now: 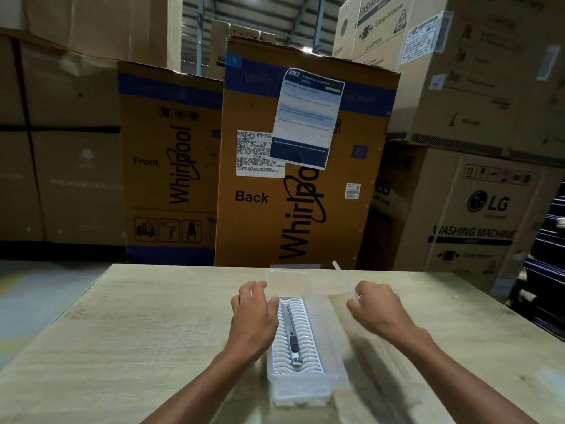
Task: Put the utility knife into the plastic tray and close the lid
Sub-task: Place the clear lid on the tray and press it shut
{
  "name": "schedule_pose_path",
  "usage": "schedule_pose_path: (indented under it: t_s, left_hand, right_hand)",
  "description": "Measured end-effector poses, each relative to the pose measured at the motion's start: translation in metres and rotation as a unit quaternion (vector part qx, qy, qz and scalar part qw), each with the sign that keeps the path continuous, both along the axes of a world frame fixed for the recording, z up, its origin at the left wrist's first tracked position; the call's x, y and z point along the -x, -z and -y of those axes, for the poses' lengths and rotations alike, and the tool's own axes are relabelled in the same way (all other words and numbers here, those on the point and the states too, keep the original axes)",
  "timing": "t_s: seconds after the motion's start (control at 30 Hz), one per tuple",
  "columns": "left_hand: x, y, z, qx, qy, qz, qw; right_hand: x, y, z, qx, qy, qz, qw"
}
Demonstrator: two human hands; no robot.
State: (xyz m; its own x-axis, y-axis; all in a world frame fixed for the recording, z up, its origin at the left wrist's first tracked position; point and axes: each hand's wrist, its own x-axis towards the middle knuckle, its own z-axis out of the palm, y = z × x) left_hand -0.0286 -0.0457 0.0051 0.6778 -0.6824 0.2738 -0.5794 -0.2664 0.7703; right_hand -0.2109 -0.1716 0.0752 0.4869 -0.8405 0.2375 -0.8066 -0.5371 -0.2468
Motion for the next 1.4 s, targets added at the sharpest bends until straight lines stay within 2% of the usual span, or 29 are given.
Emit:
schedule_pose_path:
  t_s: [0.17,0.27,0.33,0.43,0.5,0.6,0.7,0.77,0.97,1.13,1.3,1.4]
  left_hand:
    - [0.001,0.007,0.004,-0.001,-0.012,-0.066,0.998]
    - [0.0,0.009,0.005,0.006,-0.005,-0.084,0.996]
    - [0.001,0.01,0.005,0.016,0.0,-0.096,0.995]
    - [0.004,0.011,0.003,0.044,0.008,-0.135,0.99]
    - [0.005,0.011,0.003,0.053,0.011,-0.165,0.985]
    - [0.007,0.008,0.001,0.053,0.006,-0.188,0.981]
    - [0.009,0.006,0.001,0.048,-0.005,-0.206,0.977]
    - [0.009,0.007,0.002,0.045,-0.014,-0.219,0.975]
    - [-0.01,0.043,0.025,0.059,-0.016,-0.277,0.959]
    - [-0.015,0.053,0.032,0.07,-0.013,-0.266,0.961]
    - [0.016,0.006,-0.001,0.111,0.004,-0.249,0.962]
    - [0.02,-0.001,-0.007,0.14,-0.008,-0.238,0.961]
  right_hand:
    - [0.018,-0.038,0.015,0.02,0.032,0.139,0.99]
    - [0.021,-0.057,0.016,0.036,0.026,0.26,0.965]
    - [0.019,-0.063,0.019,-0.015,0.051,0.342,0.938]
    - [0.009,-0.061,0.016,-0.186,0.074,0.409,0.89]
    - [-0.001,-0.05,0.007,-0.285,0.065,0.373,0.881]
    - [-0.02,-0.023,-0.002,-0.331,0.042,0.299,0.894]
    - [-0.034,-0.003,-0.012,-0.313,0.04,0.255,0.914]
    - [-0.037,0.003,-0.019,-0.317,0.021,0.264,0.911]
    - [-0.031,0.005,-0.032,-0.265,-0.023,0.212,0.94]
    - [-0.023,-0.003,-0.043,-0.23,-0.027,0.128,0.964]
    - [-0.024,-0.002,-0.048,-0.218,-0.031,0.102,0.97]
    - [-0.026,-0.001,-0.044,-0.223,-0.029,0.105,0.969]
